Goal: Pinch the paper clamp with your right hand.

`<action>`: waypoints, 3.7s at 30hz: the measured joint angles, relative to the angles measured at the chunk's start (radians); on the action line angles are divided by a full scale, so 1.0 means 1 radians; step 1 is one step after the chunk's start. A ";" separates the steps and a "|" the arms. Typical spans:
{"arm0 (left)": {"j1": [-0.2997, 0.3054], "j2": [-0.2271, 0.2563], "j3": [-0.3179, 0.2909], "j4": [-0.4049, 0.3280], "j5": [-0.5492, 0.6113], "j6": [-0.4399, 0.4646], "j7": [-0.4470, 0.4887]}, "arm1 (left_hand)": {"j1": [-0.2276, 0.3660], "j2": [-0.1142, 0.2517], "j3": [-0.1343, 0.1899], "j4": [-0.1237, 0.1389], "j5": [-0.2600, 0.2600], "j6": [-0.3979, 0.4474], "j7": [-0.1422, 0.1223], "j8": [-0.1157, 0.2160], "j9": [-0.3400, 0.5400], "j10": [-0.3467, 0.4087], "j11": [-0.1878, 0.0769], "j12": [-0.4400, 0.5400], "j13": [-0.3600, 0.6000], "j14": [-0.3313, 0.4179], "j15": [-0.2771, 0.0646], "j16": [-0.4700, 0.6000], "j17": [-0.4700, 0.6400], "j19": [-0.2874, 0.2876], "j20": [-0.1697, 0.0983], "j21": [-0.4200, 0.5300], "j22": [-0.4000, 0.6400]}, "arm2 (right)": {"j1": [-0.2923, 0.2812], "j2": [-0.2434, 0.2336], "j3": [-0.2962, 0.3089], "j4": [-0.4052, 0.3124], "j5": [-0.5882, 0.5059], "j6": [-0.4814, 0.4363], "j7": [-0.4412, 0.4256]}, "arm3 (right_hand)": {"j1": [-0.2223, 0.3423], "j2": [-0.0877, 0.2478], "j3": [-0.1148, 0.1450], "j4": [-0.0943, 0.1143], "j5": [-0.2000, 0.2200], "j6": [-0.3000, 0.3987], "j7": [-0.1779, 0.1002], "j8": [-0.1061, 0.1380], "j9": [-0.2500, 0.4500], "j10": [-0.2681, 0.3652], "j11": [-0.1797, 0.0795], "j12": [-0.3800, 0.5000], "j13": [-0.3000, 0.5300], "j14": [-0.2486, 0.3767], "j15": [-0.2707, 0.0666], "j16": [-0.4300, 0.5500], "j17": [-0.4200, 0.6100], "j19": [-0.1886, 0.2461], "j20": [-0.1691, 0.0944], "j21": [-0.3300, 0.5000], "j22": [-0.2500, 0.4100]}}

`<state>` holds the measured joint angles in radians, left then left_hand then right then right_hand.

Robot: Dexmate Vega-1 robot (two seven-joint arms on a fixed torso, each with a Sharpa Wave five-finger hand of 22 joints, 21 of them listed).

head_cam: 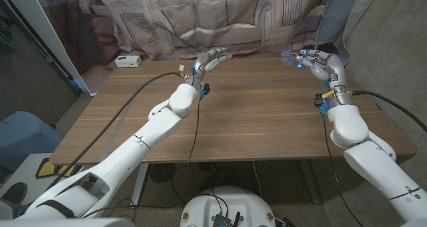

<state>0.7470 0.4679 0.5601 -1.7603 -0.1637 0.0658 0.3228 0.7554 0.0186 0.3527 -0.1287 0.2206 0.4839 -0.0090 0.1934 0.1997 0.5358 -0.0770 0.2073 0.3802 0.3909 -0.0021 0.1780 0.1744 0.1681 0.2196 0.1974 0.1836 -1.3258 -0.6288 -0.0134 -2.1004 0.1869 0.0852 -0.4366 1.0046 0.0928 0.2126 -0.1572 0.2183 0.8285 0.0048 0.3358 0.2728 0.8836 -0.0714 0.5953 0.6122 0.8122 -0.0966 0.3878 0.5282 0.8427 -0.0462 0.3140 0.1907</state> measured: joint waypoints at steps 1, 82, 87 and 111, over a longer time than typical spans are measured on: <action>-0.002 -0.001 0.001 0.003 0.000 -0.001 -0.001 | 0.000 0.000 0.000 0.000 0.000 0.000 0.000 0.000 0.000 0.000 0.000 0.000 0.000 0.000 0.000 0.000 0.000 0.000 0.000 0.000 0.000 | 0.000 0.000 0.000 0.000 0.000 0.000 0.000 | -0.009 -0.002 -0.003 0.004 -0.001 0.000 0.000 0.000 0.000 0.000 0.000 -0.004 -0.004 0.000 0.000 0.000 0.001 0.000 0.000 0.000 0.000; 0.008 0.001 -0.020 0.012 0.006 -0.034 0.024 | 0.000 0.000 0.008 -0.014 0.008 0.000 0.000 0.000 0.000 -0.007 -0.004 0.008 -0.019 0.000 0.000 0.008 -0.002 0.000 0.000 0.000 0.000 | 0.051 -0.136 -0.081 0.006 -0.198 -0.228 -0.015 | -0.095 -0.030 0.012 0.035 -0.016 0.004 0.004 0.080 0.001 -0.017 0.029 -0.063 -0.121 -0.014 0.004 -0.059 0.004 -0.019 0.009 -0.008 -0.004; 0.017 0.005 -0.025 0.001 0.007 -0.029 0.031 | 0.000 0.000 0.008 -0.014 0.008 0.000 0.000 0.000 0.000 -0.007 -0.004 0.008 -0.019 0.000 0.000 0.008 -0.002 0.000 0.000 0.000 0.000 | 0.067 -0.149 -0.106 0.014 -0.219 -0.245 -0.009 | -0.095 -0.030 0.012 0.034 -0.017 0.004 0.004 0.078 0.001 -0.017 0.029 -0.063 -0.126 -0.014 0.004 -0.063 0.004 -0.019 0.009 -0.008 -0.004; 0.042 0.018 -0.045 -0.023 0.003 -0.022 0.045 | 0.000 0.000 0.008 -0.014 0.008 0.000 0.000 0.000 0.000 -0.013 0.002 0.008 -0.019 0.000 0.000 0.008 0.001 0.000 0.000 0.000 0.000 | 0.154 -0.206 -0.241 0.034 -0.302 -0.365 0.032 | -0.099 -0.026 0.010 0.030 -0.021 0.000 0.000 0.058 0.007 -0.027 0.038 -0.081 -0.140 -0.027 0.009 -0.067 0.007 -0.023 0.013 -0.008 -0.004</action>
<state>0.7889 0.4859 0.5155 -1.7834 -0.1603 0.0435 0.3681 0.7552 0.0183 0.3604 -0.1423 0.2284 0.4839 -0.0090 0.1933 0.2001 0.5232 -0.0750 0.2150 0.3617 0.3910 -0.0020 0.1856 0.1750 0.1681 0.2196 0.1974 0.1836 -1.1720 -0.8352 -0.2541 -2.0660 -0.1152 -0.2795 -0.4048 0.9052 0.0668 0.2223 -0.1269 0.1975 0.8286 0.0050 0.3939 0.2795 0.8570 -0.0339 0.5139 0.4726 0.7853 -0.0877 0.3212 0.5353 0.8197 -0.0337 0.3056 0.1864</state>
